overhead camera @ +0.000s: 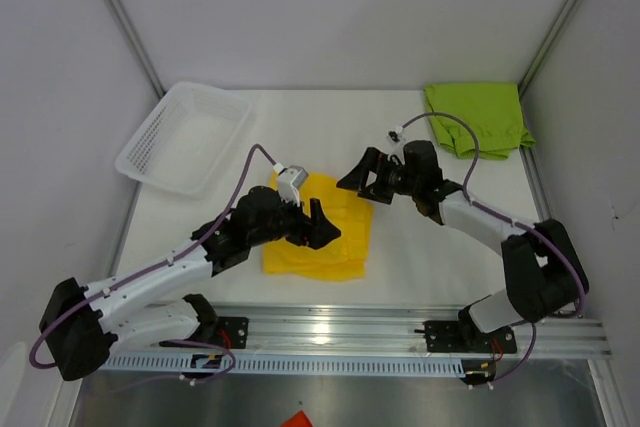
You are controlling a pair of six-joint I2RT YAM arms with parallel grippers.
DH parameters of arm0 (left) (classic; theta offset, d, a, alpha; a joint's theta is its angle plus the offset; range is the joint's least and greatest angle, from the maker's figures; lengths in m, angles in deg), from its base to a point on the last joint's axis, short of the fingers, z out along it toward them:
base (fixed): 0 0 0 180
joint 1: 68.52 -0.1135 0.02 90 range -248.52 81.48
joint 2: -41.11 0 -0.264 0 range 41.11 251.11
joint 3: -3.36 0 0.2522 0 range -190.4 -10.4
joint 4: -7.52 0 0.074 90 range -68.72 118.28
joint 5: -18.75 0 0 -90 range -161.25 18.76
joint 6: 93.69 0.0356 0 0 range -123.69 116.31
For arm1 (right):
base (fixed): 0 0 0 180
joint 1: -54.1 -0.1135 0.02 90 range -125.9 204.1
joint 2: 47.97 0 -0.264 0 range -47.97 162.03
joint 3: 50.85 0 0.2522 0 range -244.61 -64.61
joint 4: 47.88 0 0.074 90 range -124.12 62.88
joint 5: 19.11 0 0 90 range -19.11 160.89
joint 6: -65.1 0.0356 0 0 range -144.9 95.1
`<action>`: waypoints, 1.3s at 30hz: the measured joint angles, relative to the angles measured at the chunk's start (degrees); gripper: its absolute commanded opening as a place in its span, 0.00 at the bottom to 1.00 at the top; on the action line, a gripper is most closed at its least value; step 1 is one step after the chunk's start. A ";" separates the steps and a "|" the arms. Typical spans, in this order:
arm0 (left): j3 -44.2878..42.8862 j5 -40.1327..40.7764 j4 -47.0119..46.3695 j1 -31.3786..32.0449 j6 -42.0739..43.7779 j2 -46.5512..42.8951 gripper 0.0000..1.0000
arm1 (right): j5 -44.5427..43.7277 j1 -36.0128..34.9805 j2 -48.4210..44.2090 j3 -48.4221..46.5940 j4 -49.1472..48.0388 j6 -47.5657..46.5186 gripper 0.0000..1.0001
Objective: Fold and stack the shorts
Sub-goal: Fold the shorts, then neatly place the folded shorts to the corner
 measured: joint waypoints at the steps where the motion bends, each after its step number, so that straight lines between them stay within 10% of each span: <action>1: 0.07 0.00 0.13 -0.04 0.22 0.85 0.85 | -0.48 0.09 -2.64 0.76 1.64 -0.61 0.99; 17: 0.11 3.21 -1.55 -0.17 0.24 13.90 0.85 | -1.11 3.67 -26.53 22.84 18.34 -2.14 1.00; 39: -1.44 3.02 -0.96 -0.31 1.40 17.27 0.85 | -0.59 -1.99 -24.55 37.70 -3.76 15.52 1.00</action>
